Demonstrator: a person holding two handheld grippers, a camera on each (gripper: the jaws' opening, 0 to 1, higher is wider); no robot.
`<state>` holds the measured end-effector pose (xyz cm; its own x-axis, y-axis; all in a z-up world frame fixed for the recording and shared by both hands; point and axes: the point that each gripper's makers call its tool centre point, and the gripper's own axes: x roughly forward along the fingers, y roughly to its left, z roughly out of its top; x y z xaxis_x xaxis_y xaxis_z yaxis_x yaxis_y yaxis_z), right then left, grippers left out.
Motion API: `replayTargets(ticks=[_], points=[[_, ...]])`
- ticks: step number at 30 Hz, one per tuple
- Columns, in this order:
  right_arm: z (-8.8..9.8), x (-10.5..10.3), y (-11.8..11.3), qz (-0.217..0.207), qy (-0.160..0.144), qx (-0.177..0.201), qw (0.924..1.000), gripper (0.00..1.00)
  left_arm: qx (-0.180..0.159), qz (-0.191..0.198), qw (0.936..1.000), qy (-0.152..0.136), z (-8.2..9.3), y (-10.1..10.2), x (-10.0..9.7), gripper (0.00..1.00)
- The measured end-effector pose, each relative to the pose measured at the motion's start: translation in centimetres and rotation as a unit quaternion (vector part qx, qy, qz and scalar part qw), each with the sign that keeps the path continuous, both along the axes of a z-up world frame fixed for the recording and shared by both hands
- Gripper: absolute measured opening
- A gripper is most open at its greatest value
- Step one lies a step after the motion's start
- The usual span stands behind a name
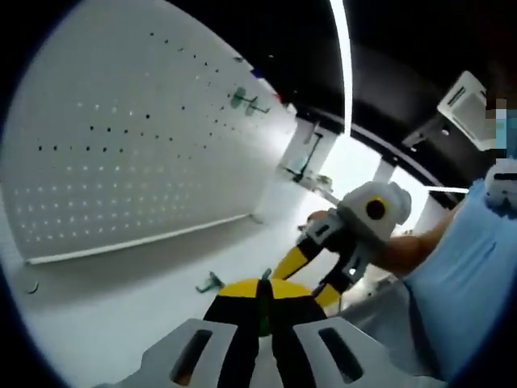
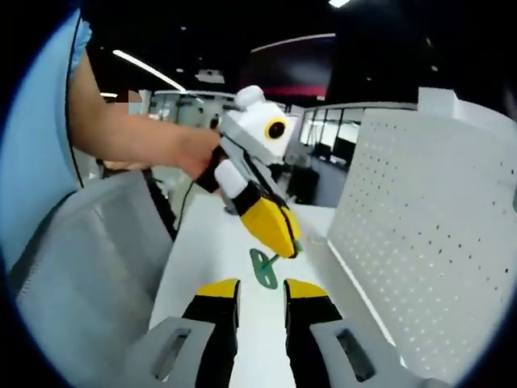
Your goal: Insert the hook assembly into the mounting plate slot until the hook locks in place.
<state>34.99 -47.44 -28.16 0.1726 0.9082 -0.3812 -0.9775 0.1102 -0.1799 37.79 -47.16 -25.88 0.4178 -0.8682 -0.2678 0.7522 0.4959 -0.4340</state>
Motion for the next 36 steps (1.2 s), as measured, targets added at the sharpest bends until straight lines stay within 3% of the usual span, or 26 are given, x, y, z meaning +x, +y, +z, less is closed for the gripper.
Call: replayTargets(ticks=[6,24,36], points=[[0.3,-0.2,0.5,-0.006,0.062,0.033,0.9975,0.22,-0.018,-0.007,0.9995,-0.025,1.2,-0.3,-0.6,0.03],[2.4,-0.8,1.2,0.004,0.117,0.085,0.9895,0.22,-0.056,-0.031,0.9944,-0.085,3.7,-1.4,-1.5,0.03],[3.4,-0.7,1.0,0.004,0.131,0.109,0.9854,0.18,-0.074,-0.040,0.9905,-0.109,4.6,-1.8,-1.8,0.03]])
